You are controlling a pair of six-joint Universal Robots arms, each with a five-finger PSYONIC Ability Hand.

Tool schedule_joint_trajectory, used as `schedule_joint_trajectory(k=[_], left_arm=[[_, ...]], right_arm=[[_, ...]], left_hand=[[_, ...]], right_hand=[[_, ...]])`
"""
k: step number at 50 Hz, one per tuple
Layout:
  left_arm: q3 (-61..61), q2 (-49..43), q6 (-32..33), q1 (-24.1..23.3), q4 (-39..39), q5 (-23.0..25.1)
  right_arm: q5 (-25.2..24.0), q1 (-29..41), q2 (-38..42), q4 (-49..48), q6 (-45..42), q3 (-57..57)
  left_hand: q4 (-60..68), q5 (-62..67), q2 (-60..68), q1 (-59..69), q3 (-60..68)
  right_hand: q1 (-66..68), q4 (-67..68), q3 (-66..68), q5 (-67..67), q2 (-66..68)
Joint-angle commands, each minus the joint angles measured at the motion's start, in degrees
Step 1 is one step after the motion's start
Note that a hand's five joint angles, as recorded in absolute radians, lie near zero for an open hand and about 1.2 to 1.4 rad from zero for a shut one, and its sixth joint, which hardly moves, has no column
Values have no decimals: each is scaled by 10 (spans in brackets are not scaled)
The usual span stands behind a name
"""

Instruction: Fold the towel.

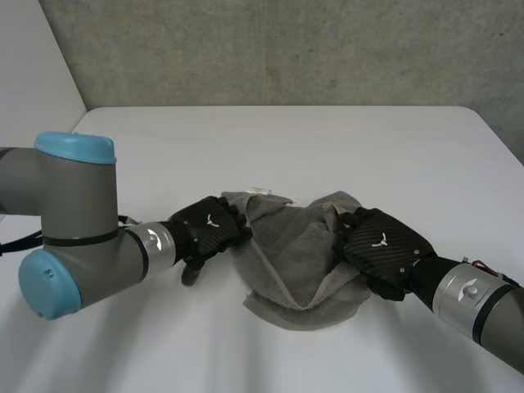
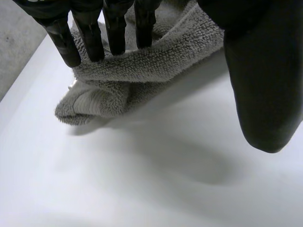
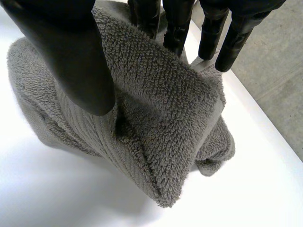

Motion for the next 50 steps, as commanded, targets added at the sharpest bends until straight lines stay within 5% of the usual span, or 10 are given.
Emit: schedule_joint_trajectory(k=[1, 3, 5, 10, 13, 14, 16, 27, 39, 50], left_arm=[[-40, 21, -1, -7, 0, -2], [-41, 23, -6, -8, 0, -2], [-44, 30, -14, -19, 1, -2], [-41, 32, -45, -42, 4, -2], [-31, 32, -65, -48, 14, -2], [-25, 32, -70, -50, 27, -2], [-20, 32, -74, -51, 41, -4], [3, 19, -75, -56, 117, 1], [41, -40, -60, -54, 115, 22], [83, -84, 85, -57, 114, 22]], right_arm=[[3, 4, 1, 1, 5, 2], [3, 6, 1, 2, 15, 3], [2, 7, 0, 3, 22, 4], [-2, 7, -1, 17, 26, 5], [-8, 7, -1, 26, 24, 5], [-12, 6, -1, 28, 23, 5], [-17, 5, -1, 29, 23, 5], [-23, 0, 0, 30, 23, 5], [-24, -1, 1, 30, 20, 3], [-25, -1, 2, 29, 20, 4]], left_hand=[[-29, -7, -13, -35, -25], [-29, 46, 40, 17, -25], [-29, 246, 240, 218, -25], [-29, 400, 394, 372, -25], [-29, 329, 323, 300, -25], [-29, 98, 92, 70, -25], [-29, -29, -35, -57, -25], [-29, -29, -35, -57, -25], [-29, -29, -35, -57, -25], [-29, -29, -35, -57, -25]], right_hand=[[6, -34, -4, 8, 8], [6, -34, -4, 8, 8], [8, -34, -4, 10, 10], [8, -34, -4, 10, 10], [8, -34, -4, 10, 10], [8, -34, -4, 10, 10], [8, -34, -4, 10, 10], [6, -34, -4, 8, 8], [6, -34, -4, 8, 8], [4, -34, -4, 7, 7]])
